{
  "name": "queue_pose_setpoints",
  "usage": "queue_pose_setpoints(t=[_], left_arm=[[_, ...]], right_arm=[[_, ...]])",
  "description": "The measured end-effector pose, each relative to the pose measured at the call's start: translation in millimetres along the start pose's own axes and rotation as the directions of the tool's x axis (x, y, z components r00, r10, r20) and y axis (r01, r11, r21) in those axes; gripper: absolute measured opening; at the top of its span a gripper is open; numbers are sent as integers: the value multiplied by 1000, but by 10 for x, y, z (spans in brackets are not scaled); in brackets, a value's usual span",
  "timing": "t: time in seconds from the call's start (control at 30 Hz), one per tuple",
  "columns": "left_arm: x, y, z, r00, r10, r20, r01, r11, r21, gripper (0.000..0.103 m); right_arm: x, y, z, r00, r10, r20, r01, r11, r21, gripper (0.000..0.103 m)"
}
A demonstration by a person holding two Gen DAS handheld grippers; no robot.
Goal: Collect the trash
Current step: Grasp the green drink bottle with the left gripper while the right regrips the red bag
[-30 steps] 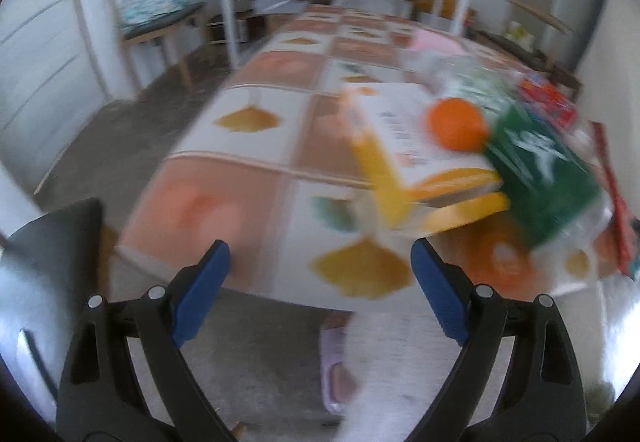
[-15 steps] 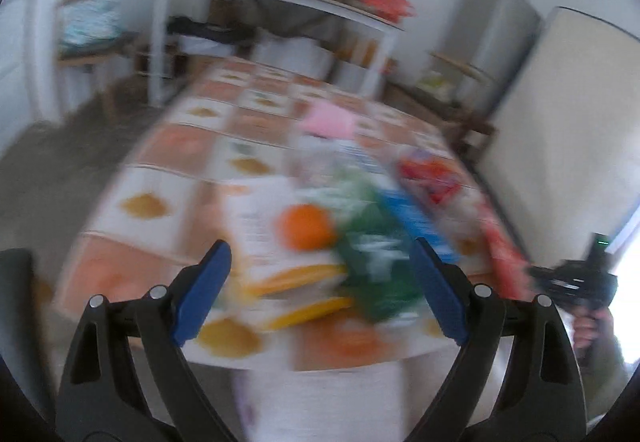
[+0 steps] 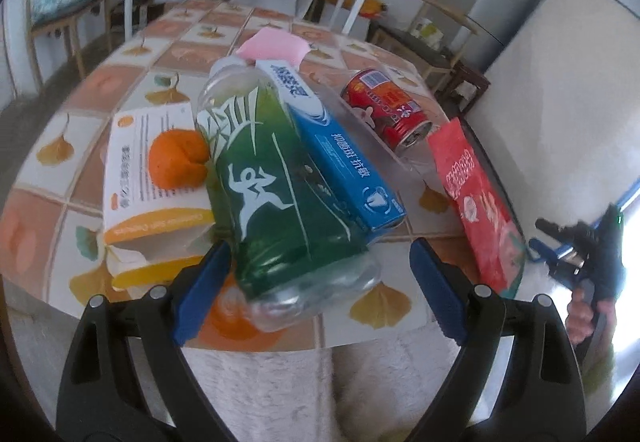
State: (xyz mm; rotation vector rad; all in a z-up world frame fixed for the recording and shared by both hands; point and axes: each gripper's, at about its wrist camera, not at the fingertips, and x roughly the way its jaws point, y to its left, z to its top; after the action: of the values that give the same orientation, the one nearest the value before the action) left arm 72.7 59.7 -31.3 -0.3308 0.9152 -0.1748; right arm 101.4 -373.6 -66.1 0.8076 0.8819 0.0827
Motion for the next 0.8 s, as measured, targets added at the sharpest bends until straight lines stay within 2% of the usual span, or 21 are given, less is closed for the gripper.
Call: queue_pose_setpoints(t=[0.23, 0.27, 0.3, 0.33, 0.4, 0.53, 0.6, 0.8], left_arm=[[135, 113, 114, 999, -3, -43, -3, 988, -153, 87], [147, 127, 110, 999, -3, -48, -6, 984, -178, 84], [153, 139, 106, 999, 2, -50, -11, 981, -195, 75], [160, 154, 95, 998, -1, -57, -11, 977, -214, 71], [150, 175, 78, 998, -6, -62, -9, 971, -238, 71], [59, 113, -5, 997, 9, -73, -25, 974, -227, 71], [-8, 65, -109, 994, -3, -110, -22, 975, -222, 71], [-134, -39, -450, 965, -57, -255, -3, 973, -229, 72]], right_arm=[[-22, -106, 2, 999, 49, 0, -49, 999, 14, 46], [-33, -122, 1, 999, 54, 2, -54, 998, 15, 46], [-48, -141, 3, 998, 58, 6, -58, 998, 18, 46], [-64, -164, 6, 998, 63, 10, -64, 998, 23, 46], [-83, -198, 14, 997, 76, 13, -76, 997, 33, 46], [-144, -228, 24, 995, 100, 27, -101, 994, 39, 46], [-182, -219, 33, 993, 113, 35, -114, 993, 31, 46], [-227, -171, 34, 991, 127, 44, -127, 992, 3, 46]])
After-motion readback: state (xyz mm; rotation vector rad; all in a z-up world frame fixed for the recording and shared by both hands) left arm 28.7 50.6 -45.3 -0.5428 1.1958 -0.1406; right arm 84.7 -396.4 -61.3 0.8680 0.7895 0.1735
